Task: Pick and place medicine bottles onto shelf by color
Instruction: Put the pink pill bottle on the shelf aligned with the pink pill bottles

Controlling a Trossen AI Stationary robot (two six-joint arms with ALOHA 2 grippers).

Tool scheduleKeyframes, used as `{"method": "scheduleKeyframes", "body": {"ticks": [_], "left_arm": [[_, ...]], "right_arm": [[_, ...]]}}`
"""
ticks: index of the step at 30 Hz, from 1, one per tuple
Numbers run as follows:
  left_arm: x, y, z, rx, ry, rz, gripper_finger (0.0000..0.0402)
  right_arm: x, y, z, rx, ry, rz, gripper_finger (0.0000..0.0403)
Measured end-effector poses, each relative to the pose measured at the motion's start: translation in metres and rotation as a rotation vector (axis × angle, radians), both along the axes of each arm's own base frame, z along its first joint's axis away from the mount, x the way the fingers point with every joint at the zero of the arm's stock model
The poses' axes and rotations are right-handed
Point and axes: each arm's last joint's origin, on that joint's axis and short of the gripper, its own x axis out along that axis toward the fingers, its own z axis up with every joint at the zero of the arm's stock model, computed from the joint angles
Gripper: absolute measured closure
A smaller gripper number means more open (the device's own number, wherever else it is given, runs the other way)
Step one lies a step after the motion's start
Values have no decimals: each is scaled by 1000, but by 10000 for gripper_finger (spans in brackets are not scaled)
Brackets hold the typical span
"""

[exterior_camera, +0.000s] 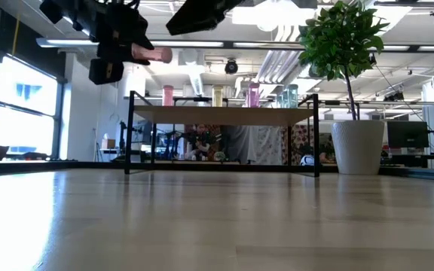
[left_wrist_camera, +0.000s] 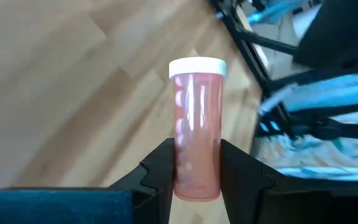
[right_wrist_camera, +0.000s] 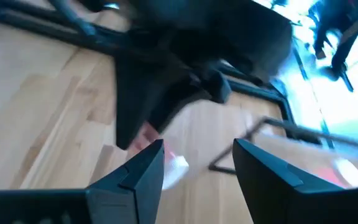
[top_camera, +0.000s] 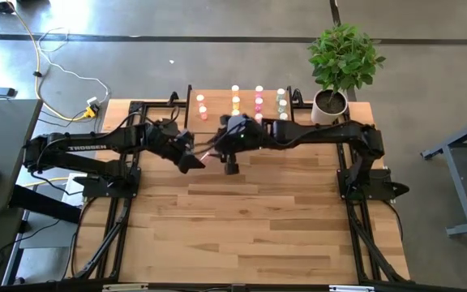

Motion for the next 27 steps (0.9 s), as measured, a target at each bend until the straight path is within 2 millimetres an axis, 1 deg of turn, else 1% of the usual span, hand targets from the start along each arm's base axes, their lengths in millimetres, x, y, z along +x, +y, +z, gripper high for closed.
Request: {"method": "scheduleKeyframes", "body": {"ticks": [4, 8, 16, 23, 27], "left_arm": [[-1, 6, 0, 128, 10, 34, 307], [-3, 11, 0, 285, 32, 54, 307], [0, 19, 8, 567, 27, 126, 307], [2, 23, 14, 747, 42, 206, 307], [1, 26, 16, 814, 67, 251, 307]], "right_arm": [[-4, -16, 7, 92, -38, -100, 222], [-9, -34, 17, 199, -114, -198, 222], [-13, -63, 25, 425, -213, -363, 222], [-17, -84, 28, 656, -289, -490, 222], [-19, -92, 30, 721, -329, -526, 222]]}}
